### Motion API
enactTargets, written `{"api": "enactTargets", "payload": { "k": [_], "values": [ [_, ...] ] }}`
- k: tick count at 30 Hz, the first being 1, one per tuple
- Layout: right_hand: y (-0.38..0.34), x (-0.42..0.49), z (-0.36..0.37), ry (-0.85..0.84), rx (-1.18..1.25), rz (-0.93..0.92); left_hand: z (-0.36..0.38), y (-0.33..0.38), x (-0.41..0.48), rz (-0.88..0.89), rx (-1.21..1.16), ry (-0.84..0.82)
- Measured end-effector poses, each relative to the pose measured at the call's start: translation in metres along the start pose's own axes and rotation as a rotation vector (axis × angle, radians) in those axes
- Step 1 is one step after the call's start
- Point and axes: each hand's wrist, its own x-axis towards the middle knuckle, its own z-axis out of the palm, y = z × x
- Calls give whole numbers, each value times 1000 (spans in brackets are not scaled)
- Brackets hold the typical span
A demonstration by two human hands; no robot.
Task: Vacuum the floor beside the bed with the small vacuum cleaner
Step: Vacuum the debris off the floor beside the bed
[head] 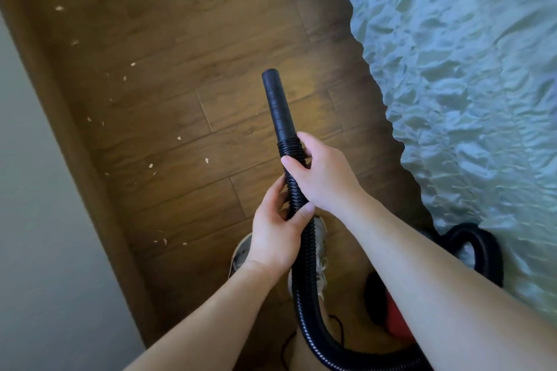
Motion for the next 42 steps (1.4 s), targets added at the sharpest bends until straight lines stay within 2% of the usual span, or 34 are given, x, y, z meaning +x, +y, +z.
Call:
{"api": "enactTargets", "payload": {
  "k": [8,16,28,42],
  "values": [
    [-17,34,35,-167,-105,-138,-23,-15,5,-54,-115,137],
    [-34,55,75,-280,-214,-182,-44,-44,-8,-146,-261,252],
    [-44,55,130,-381,-381,-173,-58,-79,-3,-168,-487,368],
    [-5,59,178,-444,-388,-59,-68,-114,27,-252,-696,390]
  ]
}}
